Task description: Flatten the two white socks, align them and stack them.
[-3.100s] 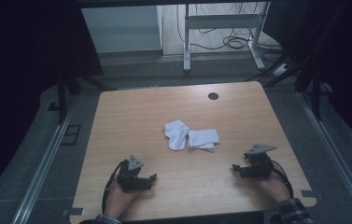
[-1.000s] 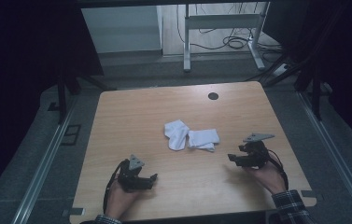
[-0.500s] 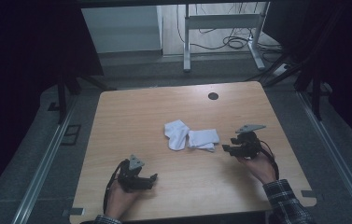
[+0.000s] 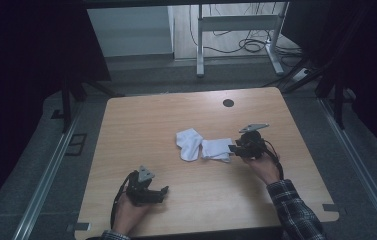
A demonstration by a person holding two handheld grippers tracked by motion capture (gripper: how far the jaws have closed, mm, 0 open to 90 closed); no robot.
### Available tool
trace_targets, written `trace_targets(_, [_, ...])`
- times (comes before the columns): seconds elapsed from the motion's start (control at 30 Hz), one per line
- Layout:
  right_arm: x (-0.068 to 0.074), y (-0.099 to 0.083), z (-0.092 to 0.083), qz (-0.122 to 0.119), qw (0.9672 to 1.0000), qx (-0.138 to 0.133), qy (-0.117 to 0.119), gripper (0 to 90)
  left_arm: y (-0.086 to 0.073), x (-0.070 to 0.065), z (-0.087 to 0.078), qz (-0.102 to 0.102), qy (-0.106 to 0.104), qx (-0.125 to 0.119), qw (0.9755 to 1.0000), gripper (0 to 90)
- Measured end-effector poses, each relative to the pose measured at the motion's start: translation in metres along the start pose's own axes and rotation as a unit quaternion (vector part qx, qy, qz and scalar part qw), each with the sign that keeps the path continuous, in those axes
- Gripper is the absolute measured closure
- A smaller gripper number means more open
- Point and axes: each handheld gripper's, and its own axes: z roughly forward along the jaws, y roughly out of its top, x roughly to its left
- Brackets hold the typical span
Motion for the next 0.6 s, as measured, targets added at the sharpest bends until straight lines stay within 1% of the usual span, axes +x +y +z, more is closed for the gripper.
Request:
trace_targets(0.1, [0.0, 0.002, 0.005, -0.001, 1.0, 0.003, -0.005, 61.9, 0.0, 0.0, 0.0, 0.0, 0.0, 0.0, 1.0, 11.4])
trace_targets(0.13, [-0.001, 0.002, 0.009, 0.0, 0.9999, -0.003, -0.011, 64.7, 0.0, 0.0, 0.0, 0.0, 0.0, 0.0, 1.0, 11.3])
trace_targets(0.2, [-0.002, 0.002, 0.011, 0.002, 0.9999, -0.003, -0.013, 65.9, 0.0, 0.0, 0.0, 0.0, 0.0, 0.0, 1.0, 11.3])
trace_targets(0.23, [-0.004, 0.002, 0.015, 0.004, 0.9999, -0.005, -0.016, 67.0, 0.0, 0.0, 0.0, 0.0, 0.0, 0.0, 1.0, 11.4])
trace_targets(0.33, [-0.005, 0.001, 0.02, 0.005, 0.9999, 0.002, -0.015, 66.1, 0.0, 0.0, 0.0, 0.0, 0.0, 0.0, 1.0, 11.4])
trace_targets(0.37, [-0.007, 0.0, 0.025, 0.006, 0.9998, 0.006, -0.016, 64.2, 0.0, 0.0, 0.0, 0.0, 0.0, 0.0, 1.0, 11.4])
trace_targets(0.4, [-0.007, -0.001, 0.027, 0.009, 0.9998, 0.009, -0.015, 63.3, 0.0, 0.0, 0.0, 0.0, 0.0, 0.0, 1.0, 11.3])
trace_targets(0.47, [-0.008, -0.003, 0.032, 0.01, 0.9997, 0.015, -0.019, 60.0, 0.0, 0.0, 0.0, 0.0, 0.0, 0.0, 1.0, 11.4])
trace_targets(0.6, [-0.009, -0.007, 0.037, 0.011, 0.9994, 0.023, -0.021, 57.4, 0.0, 0.0, 0.0, 0.0, 0.0, -0.001, 1.0, 11.3])
